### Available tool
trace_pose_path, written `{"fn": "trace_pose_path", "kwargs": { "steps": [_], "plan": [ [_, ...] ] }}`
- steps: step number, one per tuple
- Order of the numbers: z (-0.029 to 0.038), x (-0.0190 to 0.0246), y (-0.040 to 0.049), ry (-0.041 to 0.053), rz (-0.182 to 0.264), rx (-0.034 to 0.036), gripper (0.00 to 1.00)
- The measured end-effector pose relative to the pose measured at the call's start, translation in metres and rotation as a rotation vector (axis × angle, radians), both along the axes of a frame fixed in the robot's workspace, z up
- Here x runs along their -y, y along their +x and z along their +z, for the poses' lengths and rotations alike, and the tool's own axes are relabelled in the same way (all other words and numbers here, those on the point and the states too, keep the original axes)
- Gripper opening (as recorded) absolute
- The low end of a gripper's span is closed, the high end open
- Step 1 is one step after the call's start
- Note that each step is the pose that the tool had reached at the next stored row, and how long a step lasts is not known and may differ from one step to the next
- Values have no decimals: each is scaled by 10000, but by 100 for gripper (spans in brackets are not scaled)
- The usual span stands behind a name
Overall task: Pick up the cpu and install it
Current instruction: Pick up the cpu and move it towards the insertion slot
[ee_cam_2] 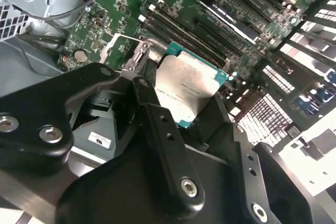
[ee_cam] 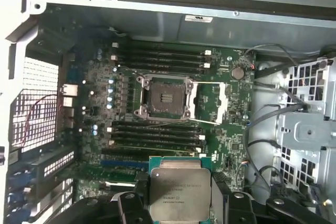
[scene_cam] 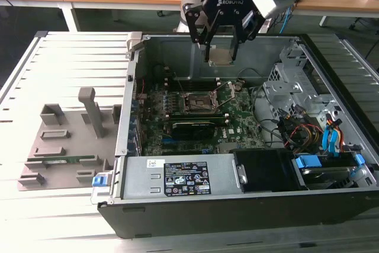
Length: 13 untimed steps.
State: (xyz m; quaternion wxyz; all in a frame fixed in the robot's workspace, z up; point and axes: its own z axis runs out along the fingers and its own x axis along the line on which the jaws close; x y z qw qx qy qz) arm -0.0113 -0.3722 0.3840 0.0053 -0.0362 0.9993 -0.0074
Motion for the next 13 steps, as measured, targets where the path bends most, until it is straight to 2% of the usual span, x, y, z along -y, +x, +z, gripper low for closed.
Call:
{"fn": "trace_pose_path", "kwargs": {
  "steps": [1, 3, 6, 8, 13],
  "plan": [
    [-23, -30, 0, 1, 1, 1, 55],
    [-54, -142, 2, 0, 7, 0, 55],
    [-89, -247, 5, 0, 13, 0, 55],
    [-115, -282, 7, 2, 13, 1, 55],
    [-198, -316, 19, 3, 12, 1, 55]
  ]
}}
